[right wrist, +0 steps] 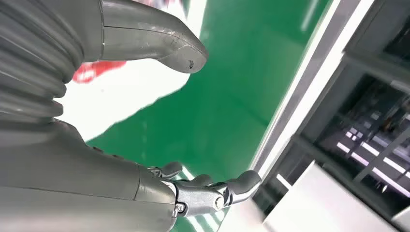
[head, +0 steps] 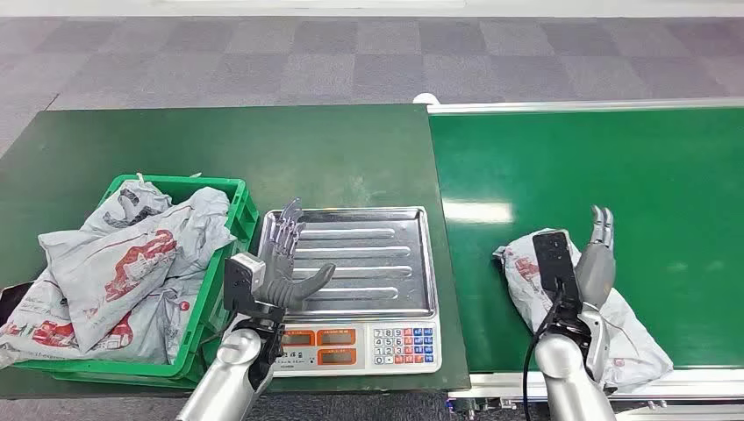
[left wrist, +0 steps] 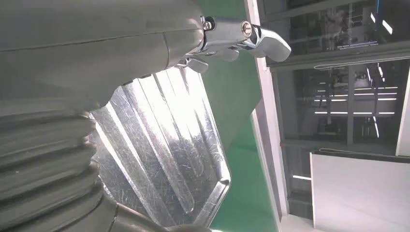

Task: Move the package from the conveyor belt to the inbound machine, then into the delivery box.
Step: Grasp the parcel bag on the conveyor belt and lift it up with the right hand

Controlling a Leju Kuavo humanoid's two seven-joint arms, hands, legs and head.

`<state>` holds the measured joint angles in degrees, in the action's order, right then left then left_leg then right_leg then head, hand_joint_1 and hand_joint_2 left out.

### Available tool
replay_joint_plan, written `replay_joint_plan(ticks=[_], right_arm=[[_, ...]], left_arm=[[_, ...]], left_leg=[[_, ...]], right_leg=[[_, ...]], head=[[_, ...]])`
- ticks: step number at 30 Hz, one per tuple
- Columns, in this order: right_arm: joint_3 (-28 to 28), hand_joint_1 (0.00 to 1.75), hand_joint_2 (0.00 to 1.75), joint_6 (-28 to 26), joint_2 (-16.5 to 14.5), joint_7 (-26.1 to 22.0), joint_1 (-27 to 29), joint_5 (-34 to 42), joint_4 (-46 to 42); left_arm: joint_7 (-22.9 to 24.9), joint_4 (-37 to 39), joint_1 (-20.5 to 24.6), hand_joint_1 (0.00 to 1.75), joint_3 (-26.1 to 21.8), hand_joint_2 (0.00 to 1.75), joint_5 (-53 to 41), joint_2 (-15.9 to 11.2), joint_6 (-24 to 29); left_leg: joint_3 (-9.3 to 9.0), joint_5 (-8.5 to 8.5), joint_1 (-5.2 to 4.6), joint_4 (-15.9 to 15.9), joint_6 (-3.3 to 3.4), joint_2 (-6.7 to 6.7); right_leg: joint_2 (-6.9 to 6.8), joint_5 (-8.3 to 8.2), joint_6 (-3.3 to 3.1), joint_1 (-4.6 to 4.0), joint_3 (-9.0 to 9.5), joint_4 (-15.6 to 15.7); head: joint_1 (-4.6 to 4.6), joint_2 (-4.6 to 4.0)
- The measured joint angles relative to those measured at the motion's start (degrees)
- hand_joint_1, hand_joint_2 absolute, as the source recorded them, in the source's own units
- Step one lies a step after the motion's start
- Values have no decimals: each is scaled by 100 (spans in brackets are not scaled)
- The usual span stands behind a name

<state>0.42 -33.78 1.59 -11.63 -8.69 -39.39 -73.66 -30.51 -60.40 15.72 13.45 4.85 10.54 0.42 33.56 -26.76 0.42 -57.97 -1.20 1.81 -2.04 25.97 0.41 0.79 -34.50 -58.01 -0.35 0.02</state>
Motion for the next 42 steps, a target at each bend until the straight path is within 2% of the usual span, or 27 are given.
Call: replay_joint_plan(ticks=[8, 20, 23, 25, 29, 36, 42], right_arm=[[-155, 0, 175, -26, 74, 23, 11, -39, 30], [-251, 0, 175, -245, 286, 306, 69, -330, 105], [-259, 0, 175, -103, 316, 499, 66, -325, 135], [-268, 0, 175, 222, 365, 792, 39, -244, 254], [-282, 0, 175, 816, 505, 1060, -232, -66, 1068], [-260, 0, 175, 968, 515, 1435, -644, -610, 2736], [-144, 0, 175, 968, 333, 1545, -725, -854, 3467]], left_arm=[[-4, 135, 64, 0, 33, 175, 2, 1, 0], [-7, 232, 154, 0, 79, 175, 22, 0, -2], [-7, 236, 154, 0, 80, 175, 30, 0, -2], [-6, 225, 150, 0, 80, 175, 31, -3, -2], [15, 143, 139, 0, 80, 175, 48, -38, -2], [61, 11, 88, 0, 80, 175, 57, -78, 31], [108, -180, -26, 0, 80, 175, 31, -89, 70]], left_leg=[[-1, 2, 1, 1, -1, 4], [0, 1, -1, 0, 0, 2], [0, 1, 0, 1, 0, 2], [0, 1, 0, 2, 0, 2], [1, 3, 0, 2, 2, 3], [3, 4, 0, 2, 2, -6], [-1, 3, 4, 4, 2, -4]], right_leg=[[5, 0, 0, -1, -1, -1], [4, 0, 0, 1, 0, -1], [4, 0, 0, 0, 0, -1], [4, 0, 0, 0, 1, -1], [4, -1, 1, 1, 3, -1], [-3, -2, 3, 0, 5, -1], [-1, 3, 2, -5, 5, -1]], head=[[0, 0], [0, 0], [-1, 0], [-1, 0], [1, 0], [0, 0], [-1, 0]])
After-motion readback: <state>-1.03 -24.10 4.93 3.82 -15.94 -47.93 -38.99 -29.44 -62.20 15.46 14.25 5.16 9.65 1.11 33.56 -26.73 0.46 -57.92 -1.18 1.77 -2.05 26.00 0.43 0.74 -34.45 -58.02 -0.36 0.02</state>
